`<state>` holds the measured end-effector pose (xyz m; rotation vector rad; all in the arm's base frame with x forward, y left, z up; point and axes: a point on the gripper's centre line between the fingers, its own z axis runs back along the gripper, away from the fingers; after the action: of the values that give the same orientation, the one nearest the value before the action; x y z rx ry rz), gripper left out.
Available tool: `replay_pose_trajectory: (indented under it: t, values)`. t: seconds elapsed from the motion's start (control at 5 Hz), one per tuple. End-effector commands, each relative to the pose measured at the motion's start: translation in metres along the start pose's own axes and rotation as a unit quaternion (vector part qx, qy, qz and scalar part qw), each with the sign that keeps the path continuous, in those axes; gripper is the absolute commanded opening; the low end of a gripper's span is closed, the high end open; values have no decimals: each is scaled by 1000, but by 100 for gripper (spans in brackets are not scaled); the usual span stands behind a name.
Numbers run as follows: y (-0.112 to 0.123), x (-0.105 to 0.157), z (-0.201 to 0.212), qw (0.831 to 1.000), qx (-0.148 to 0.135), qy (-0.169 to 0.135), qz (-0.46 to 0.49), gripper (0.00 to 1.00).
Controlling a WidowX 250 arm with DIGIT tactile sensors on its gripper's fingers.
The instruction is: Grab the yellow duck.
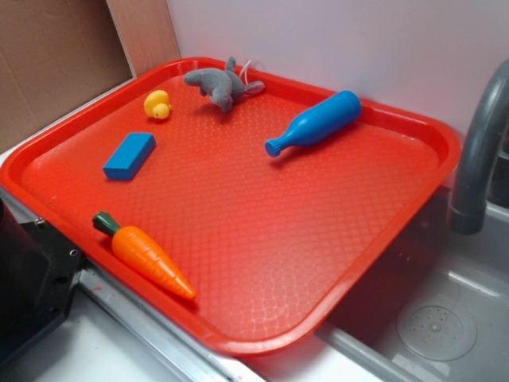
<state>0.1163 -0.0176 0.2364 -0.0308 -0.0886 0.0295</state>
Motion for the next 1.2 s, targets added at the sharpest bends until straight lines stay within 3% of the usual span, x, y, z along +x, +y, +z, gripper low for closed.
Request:
replay_pose_trajectory:
  t: [0.0,0.4,0.6,1.0]
  values:
    - [0,0,0,1000,0,0,0,100]
    - [40,41,-39,998,17,-37,47,100]
    - [60,58,-61,993,76,-59,72,100]
    - [95,89,-110,987,118,-106,32,100]
